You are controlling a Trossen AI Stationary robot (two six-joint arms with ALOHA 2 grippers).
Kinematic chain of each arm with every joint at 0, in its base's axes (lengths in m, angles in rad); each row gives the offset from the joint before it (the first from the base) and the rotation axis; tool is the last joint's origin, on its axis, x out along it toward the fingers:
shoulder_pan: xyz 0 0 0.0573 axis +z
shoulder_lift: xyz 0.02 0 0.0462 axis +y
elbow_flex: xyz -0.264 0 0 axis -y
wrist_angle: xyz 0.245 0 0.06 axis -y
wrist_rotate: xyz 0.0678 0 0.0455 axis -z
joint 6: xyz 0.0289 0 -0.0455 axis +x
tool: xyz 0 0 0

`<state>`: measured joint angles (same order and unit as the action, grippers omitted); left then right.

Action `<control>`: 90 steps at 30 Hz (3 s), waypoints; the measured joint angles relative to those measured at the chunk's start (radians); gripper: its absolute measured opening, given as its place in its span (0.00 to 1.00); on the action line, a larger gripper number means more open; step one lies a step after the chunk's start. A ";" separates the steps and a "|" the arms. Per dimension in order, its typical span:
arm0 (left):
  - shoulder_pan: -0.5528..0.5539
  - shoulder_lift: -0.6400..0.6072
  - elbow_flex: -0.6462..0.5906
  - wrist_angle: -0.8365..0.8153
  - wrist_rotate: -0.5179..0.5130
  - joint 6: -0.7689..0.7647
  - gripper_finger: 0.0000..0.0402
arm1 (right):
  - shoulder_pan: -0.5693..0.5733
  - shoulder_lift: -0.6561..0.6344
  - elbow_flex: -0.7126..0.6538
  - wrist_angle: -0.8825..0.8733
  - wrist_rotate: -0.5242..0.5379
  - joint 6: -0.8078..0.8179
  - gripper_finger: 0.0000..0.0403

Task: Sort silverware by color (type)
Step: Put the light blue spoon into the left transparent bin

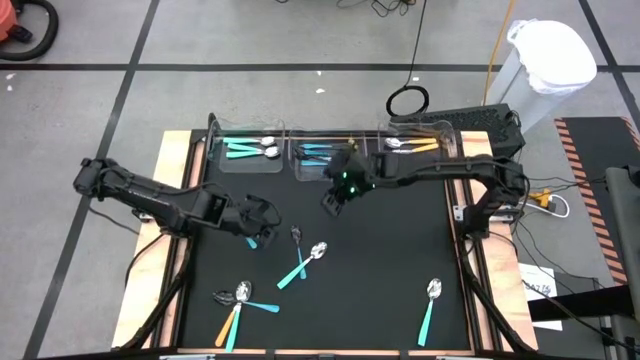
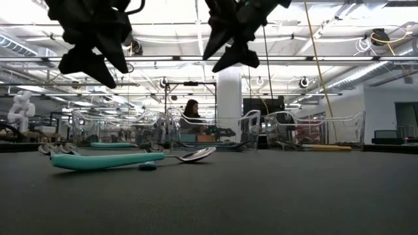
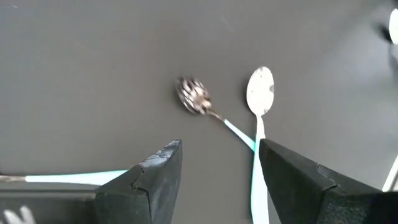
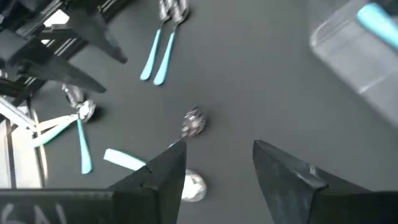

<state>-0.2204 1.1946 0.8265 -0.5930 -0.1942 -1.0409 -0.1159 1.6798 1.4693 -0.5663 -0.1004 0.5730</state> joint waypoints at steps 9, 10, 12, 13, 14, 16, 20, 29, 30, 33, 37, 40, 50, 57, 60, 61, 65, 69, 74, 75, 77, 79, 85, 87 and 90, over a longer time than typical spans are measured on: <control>-0.157 0.000 0.000 -0.112 -0.016 -0.131 0.53 | 0.222 0.000 0.000 -0.021 0.177 0.260 0.45; -0.178 0.000 0.000 -0.132 -0.016 -0.158 0.53 | 0.243 0.000 0.000 -0.021 0.181 0.298 0.45; -0.226 0.000 0.000 -0.158 -0.015 -0.203 0.53 | 0.285 0.000 0.000 -0.021 0.183 0.371 0.45; -0.251 0.000 0.000 -0.164 -0.013 -0.216 0.53 | 0.306 0.000 0.000 -0.021 0.189 0.402 0.45; -0.276 0.000 0.000 -0.165 -0.004 -0.231 0.53 | 0.329 0.000 0.000 -0.021 0.209 0.433 0.45; -0.331 0.000 0.000 -0.162 0.004 -0.243 0.53 | 0.373 0.000 0.000 -0.021 0.258 0.489 0.45; -0.441 0.022 0.000 -0.157 -0.004 -0.337 0.53 | 0.448 0.002 0.000 -0.020 0.359 0.590 0.45; -0.583 0.158 -0.051 -0.113 -0.015 -0.452 0.53 | 0.583 0.016 0.000 -0.011 0.562 0.758 0.45; -0.585 0.176 -0.051 -0.113 -0.012 -0.442 0.53 | 0.595 0.020 0.000 -0.007 0.575 0.773 0.45; -0.581 0.222 -0.051 -0.092 0.003 -0.402 0.53 | 0.624 0.027 0.000 -0.002 0.599 0.808 0.45; -0.578 0.293 -0.051 -0.029 0.048 -0.352 0.53 | 0.650 0.041 0.000 0.012 0.600 0.844 0.45; -0.579 0.351 -0.050 -0.013 0.081 -0.340 0.53 | 0.659 0.052 0.000 0.024 0.603 0.864 0.45; -0.578 0.376 -0.049 -0.024 0.085 -0.341 0.35 | 0.671 0.053 0.000 0.037 0.602 0.881 0.45; -0.559 0.337 -0.049 -0.044 0.036 -0.340 0.06 | 0.671 0.053 0.000 0.041 0.602 0.881 0.45; -0.536 0.306 -0.050 -0.074 -0.002 -0.336 0.02 | 0.670 0.053 0.000 0.040 0.602 0.881 0.45; -0.526 0.293 -0.052 -0.089 -0.019 -0.325 0.02 | 0.670 0.053 0.000 0.040 0.602 0.881 0.45; -0.484 0.208 -0.053 -0.124 -0.101 -0.296 0.03 | 0.670 0.053 0.000 0.040 0.602 0.881 0.45; -0.445 0.101 -0.050 -0.127 -0.171 -0.243 0.03 | 0.670 0.053 0.000 0.040 0.602 0.881 0.45; -0.416 -0.002 -0.010 -0.113 -0.270 -0.113 0.03 | 0.668 0.053 0.000 0.042 0.604 0.858 0.45; -0.411 -0.016 -0.003 -0.099 -0.289 -0.076 0.03 | 0.667 0.053 0.000 0.043 0.610 0.855 0.45; -0.403 -0.043 -0.002 -0.048 -0.316 -0.011 0.03 | 0.664 0.053 0.000 0.050 0.633 0.851 0.45; -0.394 -0.061 -0.002 0.012 -0.346 0.049 0.03 | 0.658 0.053 0.000 0.078 0.655 0.823 0.45; -0.348 -0.066 -0.002 0.202 -0.452 0.242 0.03 | 0.607 0.053 0.000 0.240 0.712 0.652 0.45; -0.322 -0.060 -0.002 0.247 -0.474 0.295 0.03 | 0.585 0.053 0.000 0.255 0.731 0.606 0.45; -0.288 -0.059 -0.002 0.307 -0.480 0.330 0.03 | 0.552 0.053 0.000 0.266 0.728 0.566 0.45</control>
<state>-0.5087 1.1361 0.8249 -0.2859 -0.6738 -0.7108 0.4365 1.7325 1.4693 -0.3004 0.6277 1.1385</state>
